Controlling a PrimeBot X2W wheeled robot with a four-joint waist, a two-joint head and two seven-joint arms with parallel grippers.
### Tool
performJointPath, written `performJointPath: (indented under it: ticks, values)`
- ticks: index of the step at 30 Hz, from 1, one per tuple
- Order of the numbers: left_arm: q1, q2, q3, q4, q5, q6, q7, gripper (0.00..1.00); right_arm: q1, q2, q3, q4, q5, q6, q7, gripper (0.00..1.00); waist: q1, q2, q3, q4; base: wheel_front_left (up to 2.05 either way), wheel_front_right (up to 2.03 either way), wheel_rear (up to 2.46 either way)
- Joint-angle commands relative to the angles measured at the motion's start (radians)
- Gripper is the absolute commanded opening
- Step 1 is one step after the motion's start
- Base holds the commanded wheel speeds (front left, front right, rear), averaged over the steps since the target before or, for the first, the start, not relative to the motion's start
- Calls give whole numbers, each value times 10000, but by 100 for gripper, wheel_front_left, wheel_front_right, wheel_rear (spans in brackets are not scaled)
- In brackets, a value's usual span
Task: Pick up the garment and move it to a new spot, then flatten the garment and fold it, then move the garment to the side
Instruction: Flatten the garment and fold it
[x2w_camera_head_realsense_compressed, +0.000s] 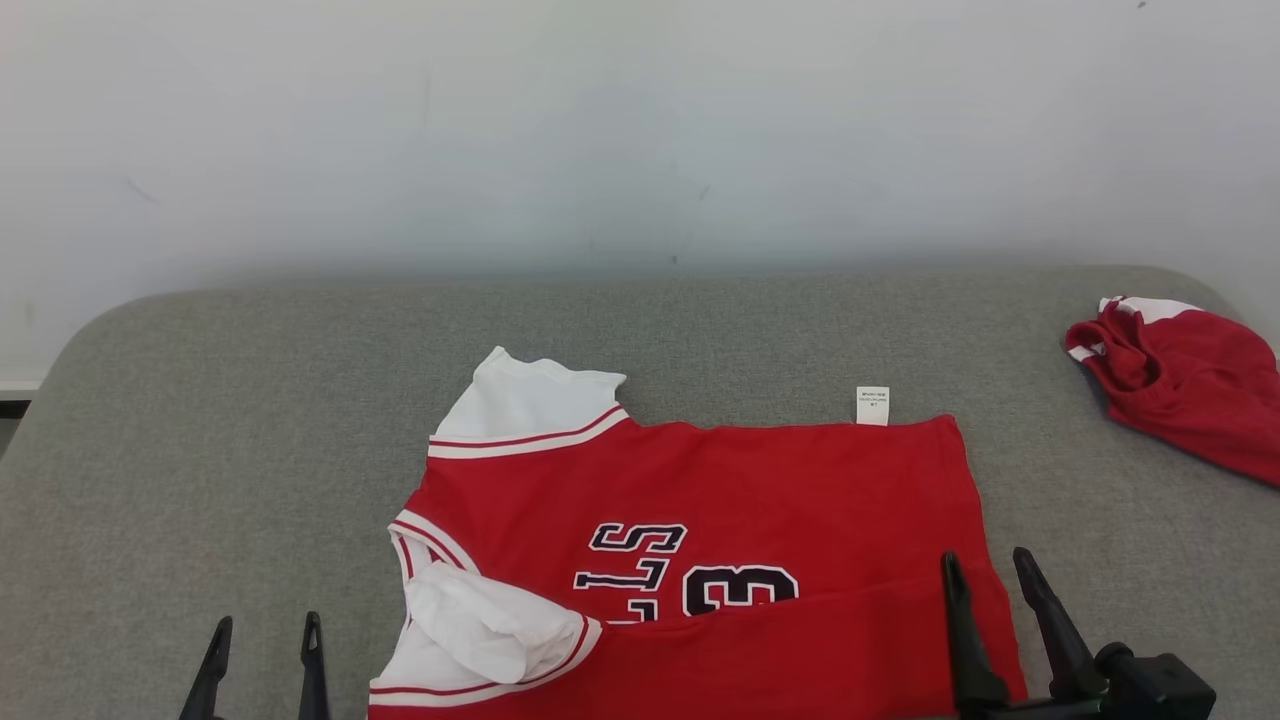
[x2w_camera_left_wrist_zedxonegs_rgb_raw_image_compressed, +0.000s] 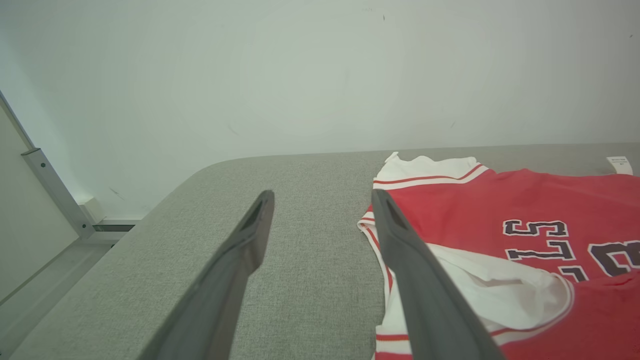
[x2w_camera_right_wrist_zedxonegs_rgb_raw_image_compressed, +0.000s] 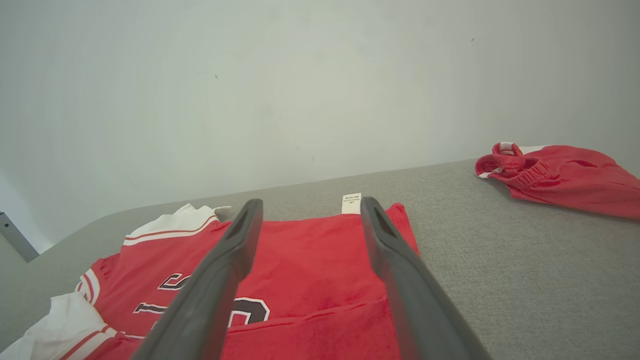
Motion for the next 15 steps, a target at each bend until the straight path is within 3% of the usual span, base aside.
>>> performJointPath:
  ticks: [1, 9, 15]
  values:
    - [65, -41, 33, -33, 113, 10, -28, 100, 114, 68, -21, 8, 28, -28, -43, 100, 0, 0, -6, -2, 0, 0, 0]
    - [-684, 295, 179, 221, -119, -264, -28, 100, -849, -271, 75, 1128, 392, -28, -41, 100, 0, 0, 260, -350, 0, 0, 0]
    - [-2953, 1139, -164, 925, -466, -578, 302, 100, -3134, -853, 224, 2940, 722, -28, 257, 100, 0, 0, 1176, -720, 0, 0, 0]
